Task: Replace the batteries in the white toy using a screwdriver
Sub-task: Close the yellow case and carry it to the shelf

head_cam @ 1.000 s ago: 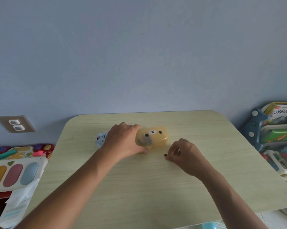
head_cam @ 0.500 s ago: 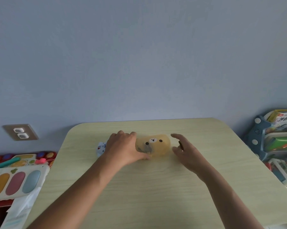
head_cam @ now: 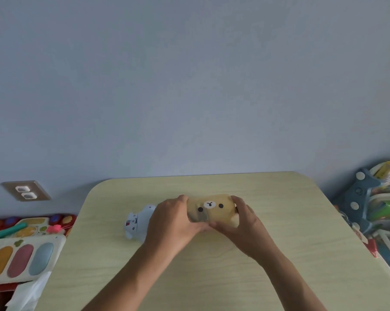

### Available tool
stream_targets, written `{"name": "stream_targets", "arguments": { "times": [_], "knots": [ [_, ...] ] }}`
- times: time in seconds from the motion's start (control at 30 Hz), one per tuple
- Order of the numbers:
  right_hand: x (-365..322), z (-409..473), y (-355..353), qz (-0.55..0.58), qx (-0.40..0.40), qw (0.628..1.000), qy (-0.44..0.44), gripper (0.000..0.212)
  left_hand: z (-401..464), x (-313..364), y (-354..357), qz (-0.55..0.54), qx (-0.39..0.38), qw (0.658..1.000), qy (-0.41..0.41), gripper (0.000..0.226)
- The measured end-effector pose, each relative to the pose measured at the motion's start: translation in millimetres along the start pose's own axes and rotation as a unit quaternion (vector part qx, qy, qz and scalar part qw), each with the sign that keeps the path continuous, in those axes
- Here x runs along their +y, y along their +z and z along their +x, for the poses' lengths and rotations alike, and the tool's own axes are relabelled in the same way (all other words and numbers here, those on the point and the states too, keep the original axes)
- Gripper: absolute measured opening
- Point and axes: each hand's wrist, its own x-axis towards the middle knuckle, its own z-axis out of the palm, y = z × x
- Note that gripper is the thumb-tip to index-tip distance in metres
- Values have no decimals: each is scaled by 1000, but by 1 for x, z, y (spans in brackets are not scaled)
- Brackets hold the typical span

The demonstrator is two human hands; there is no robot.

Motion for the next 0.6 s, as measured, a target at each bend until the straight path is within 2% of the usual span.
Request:
{"name": "stream_targets", "arguments": {
  "times": [0.1, 0.17, 0.23, 0.3, 0.37, 0.47, 0.53, 0.6],
  "knots": [
    [-18, -6, -20, 41, 38, 998, 1, 82, 1, 15, -21, -130, 4, 991, -7, 97],
    [-35, -11, -42, 46, 59, 997, 1, 89, 1, 30, -42, -205, -5, 979, -14, 104],
    [-58, -18, -75, 46, 60, 997, 4, 100, 2, 51, -70, -236, -21, 971, -8, 106],
    [-79, -26, -112, 28, 61, 998, 8, 103, 3, 74, -104, -235, -45, 971, 0, 108],
    [-103, -37, -153, -7, 63, 998, 14, 96, 5, 100, -146, -230, -79, 970, 4, 98],
    [-145, -57, -220, -39, 61, 997, 29, 77, 5, 145, -211, -212, -120, 969, 30, 59],
    [-178, -72, -269, -48, 68, 996, 43, 73, 2, 180, -254, -199, -135, 969, 57, 55],
    [-210, -90, -318, -68, 80, 993, 57, 75, -3, 216, -295, -192, -140, 968, 79, 61]
  ]
}}
